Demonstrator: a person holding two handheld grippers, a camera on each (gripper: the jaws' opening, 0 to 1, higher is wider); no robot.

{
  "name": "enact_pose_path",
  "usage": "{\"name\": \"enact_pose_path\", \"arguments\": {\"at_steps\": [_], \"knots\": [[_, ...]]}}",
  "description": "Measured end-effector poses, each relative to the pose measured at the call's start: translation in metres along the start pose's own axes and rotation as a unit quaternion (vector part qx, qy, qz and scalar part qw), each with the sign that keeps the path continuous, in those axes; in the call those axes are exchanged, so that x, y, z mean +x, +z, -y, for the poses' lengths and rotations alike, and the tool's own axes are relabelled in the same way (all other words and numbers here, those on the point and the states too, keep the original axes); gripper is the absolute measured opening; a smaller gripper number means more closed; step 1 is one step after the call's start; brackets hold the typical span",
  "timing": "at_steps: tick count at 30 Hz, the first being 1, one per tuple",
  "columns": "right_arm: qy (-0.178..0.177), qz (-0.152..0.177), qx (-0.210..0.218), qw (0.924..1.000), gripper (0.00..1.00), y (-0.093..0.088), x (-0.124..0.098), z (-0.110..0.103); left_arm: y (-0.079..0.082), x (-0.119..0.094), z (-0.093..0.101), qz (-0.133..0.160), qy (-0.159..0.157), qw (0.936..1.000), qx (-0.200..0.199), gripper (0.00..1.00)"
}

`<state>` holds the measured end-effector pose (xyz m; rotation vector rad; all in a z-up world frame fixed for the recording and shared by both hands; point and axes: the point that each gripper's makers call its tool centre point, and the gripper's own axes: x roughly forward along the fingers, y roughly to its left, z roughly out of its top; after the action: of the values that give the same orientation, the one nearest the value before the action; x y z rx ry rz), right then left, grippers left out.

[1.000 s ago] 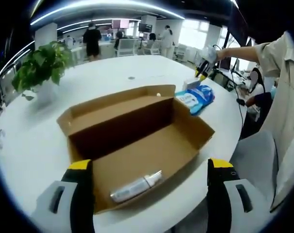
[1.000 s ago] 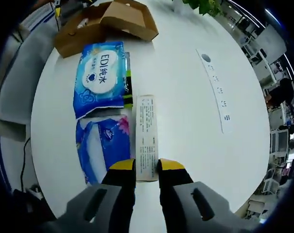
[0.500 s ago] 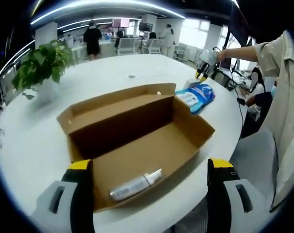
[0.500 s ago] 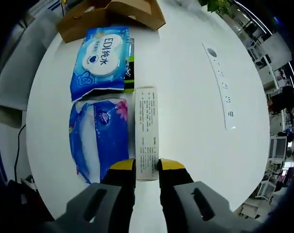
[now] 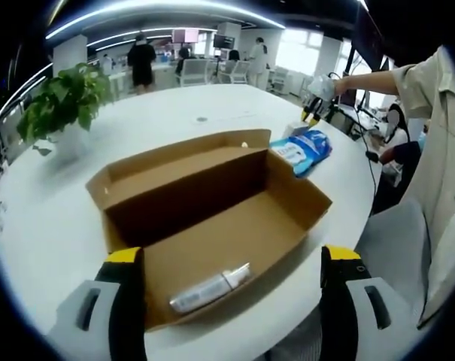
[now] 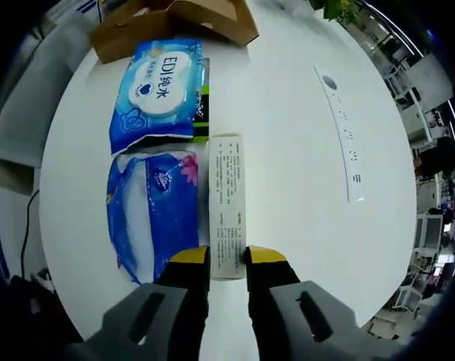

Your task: Operate the shoe box by opening the lid, removing the specified soft item, and placing it in the target area until the item is outside and the box remains undamaged.

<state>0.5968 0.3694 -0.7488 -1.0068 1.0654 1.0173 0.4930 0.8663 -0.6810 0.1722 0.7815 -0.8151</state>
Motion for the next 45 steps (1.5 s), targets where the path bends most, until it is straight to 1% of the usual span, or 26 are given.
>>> {"name": "enact_pose_path", "arguments": {"at_steps": [5,11,16,19,28,33,37,41,45], "knots": [[-0.016,0.005,0.008,0.9998,0.16,0.002,-0.002,0.006,-0.001,-0.001,0.000,-0.001,-0.002,1.0000,0.003,0.99],[-0.025,0.010,0.013,0.9996,0.18,0.004,-0.006,0.010,-0.001,-0.002,0.000,-0.004,-0.007,0.9999,0.010,0.98],[-0.040,0.017,0.018,0.9989,0.23,0.006,-0.014,0.013,0.002,-0.004,-0.002,-0.003,-0.009,0.9998,0.018,0.97],[-0.047,0.019,0.021,0.9985,0.22,0.007,-0.019,0.012,0.004,-0.005,-0.003,-0.001,-0.010,0.9997,0.024,0.96],[-0.063,0.033,0.039,0.9967,0.25,0.013,-0.035,0.002,0.006,-0.011,-0.006,-0.004,-0.016,0.9989,0.043,0.94],[-0.072,0.045,0.057,0.9948,0.27,0.018,-0.044,-0.007,0.007,-0.015,-0.008,-0.008,-0.023,0.9982,0.055,0.90],[-0.080,0.058,0.071,0.9926,0.32,0.023,-0.052,-0.013,0.010,-0.018,-0.010,-0.011,-0.029,0.9971,0.069,0.86],[-0.091,0.083,0.100,0.9873,0.34,0.032,-0.062,-0.020,0.012,-0.018,-0.013,-0.013,-0.034,0.9959,0.083,0.83],[-0.098,0.101,0.125,0.9821,0.40,0.040,-0.070,-0.030,0.012,-0.017,-0.013,-0.019,-0.043,0.9942,0.097,0.78]]}}
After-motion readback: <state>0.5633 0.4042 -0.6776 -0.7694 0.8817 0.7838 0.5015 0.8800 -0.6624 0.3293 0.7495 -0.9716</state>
